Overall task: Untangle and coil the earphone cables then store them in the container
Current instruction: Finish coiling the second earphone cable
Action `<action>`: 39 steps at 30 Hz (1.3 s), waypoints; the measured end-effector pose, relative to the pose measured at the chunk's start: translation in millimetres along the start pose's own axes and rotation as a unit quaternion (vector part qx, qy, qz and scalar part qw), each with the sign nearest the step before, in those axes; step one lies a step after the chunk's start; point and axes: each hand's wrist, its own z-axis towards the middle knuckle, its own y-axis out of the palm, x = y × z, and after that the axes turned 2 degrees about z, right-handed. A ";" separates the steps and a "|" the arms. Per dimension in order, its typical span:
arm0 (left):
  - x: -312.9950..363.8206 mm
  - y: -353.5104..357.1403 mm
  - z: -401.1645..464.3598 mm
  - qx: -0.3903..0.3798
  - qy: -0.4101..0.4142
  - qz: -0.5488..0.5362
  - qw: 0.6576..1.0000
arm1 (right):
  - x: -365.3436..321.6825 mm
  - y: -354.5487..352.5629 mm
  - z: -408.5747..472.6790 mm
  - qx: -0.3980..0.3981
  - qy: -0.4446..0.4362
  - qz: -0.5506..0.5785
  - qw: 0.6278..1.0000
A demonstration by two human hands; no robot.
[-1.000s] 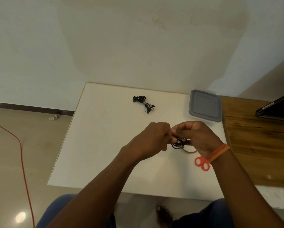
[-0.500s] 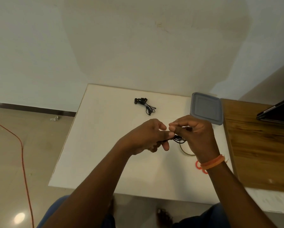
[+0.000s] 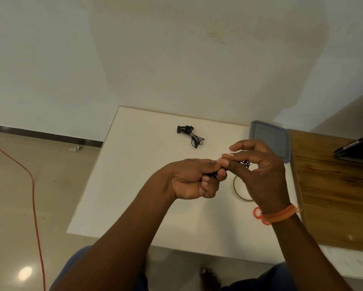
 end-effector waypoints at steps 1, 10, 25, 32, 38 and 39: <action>0.4 -0.8 -0.7 -0.012 0.005 -0.026 1.000 | -0.7 -0.5 -0.1 0.004 -0.002 0.004 1.000; 6.0 -2.3 3.3 0.045 0.095 -0.088 0.991 | 6.6 -1.7 -4.5 -0.043 -0.084 -0.095 0.991; 9.5 2.7 -6.4 0.176 0.351 0.256 0.883 | 12.2 -7.3 0.7 -0.064 0.363 0.425 0.827; -2.0 7.6 4.6 0.278 0.421 0.423 0.753 | 7.2 18.6 -6.2 -0.028 0.322 0.323 0.889; -1.6 15.1 7.3 0.254 0.426 0.280 0.822 | 7.1 25.4 -9.1 0.001 0.316 0.417 0.852; -1.4 16.3 6.5 0.227 0.417 0.238 0.847 | 7.9 24.0 -7.9 -0.004 0.312 0.428 0.848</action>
